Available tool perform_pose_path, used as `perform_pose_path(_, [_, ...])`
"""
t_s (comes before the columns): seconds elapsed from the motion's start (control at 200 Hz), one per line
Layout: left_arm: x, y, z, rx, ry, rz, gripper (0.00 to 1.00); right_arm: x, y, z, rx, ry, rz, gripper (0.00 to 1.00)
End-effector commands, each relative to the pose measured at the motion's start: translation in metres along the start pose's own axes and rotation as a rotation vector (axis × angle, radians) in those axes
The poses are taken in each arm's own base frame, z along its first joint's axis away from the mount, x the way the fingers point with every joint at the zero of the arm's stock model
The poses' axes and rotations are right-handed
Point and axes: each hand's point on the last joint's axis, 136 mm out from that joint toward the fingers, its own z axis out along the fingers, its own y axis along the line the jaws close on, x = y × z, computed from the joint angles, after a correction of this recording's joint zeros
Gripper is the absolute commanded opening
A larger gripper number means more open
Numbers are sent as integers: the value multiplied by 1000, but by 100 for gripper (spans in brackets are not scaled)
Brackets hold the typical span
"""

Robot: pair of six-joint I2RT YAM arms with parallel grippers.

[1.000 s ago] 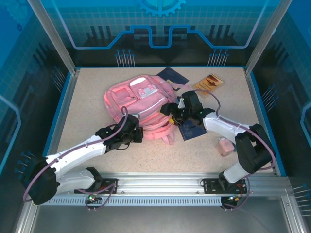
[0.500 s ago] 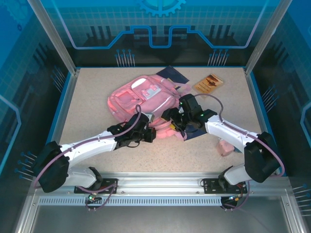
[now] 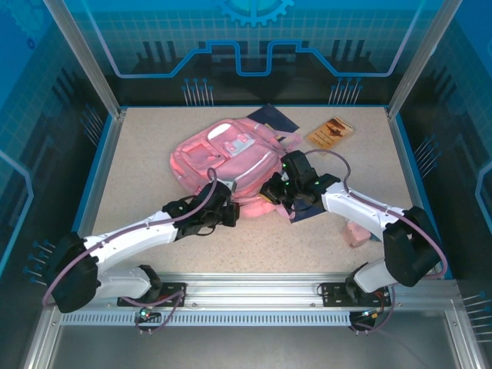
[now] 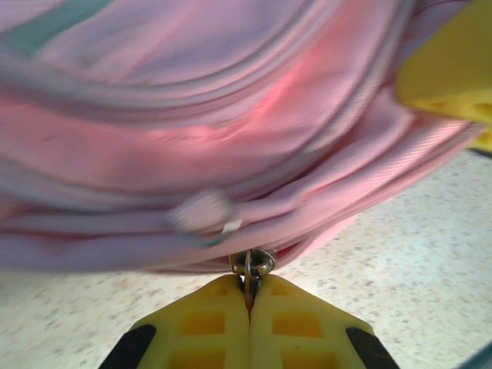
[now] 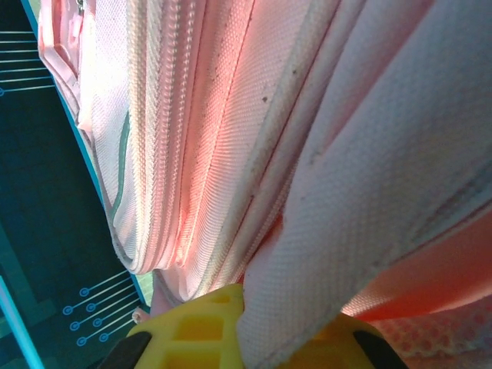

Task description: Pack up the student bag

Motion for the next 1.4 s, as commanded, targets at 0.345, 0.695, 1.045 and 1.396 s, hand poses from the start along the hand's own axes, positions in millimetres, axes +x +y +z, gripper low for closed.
perform_pose_path(0.345, [-3, 124, -6, -341, 33, -101, 0, -26, 4, -13, 27, -95, -66, 5])
perform_pose_path(0.695, [-34, 160, -9, -387, 24, -191, 5, -11, 24, 13, -47, 11, -105, 5])
perform_pose_path(1.045, [-53, 159, -73, -463, -79, -320, 74, 55, 81, 58, -165, 246, -230, 29])
perform_pose_path(1.396, [-94, 77, -69, -37, -107, -299, 81, -9, 14, -4, 125, -15, -360, 75])
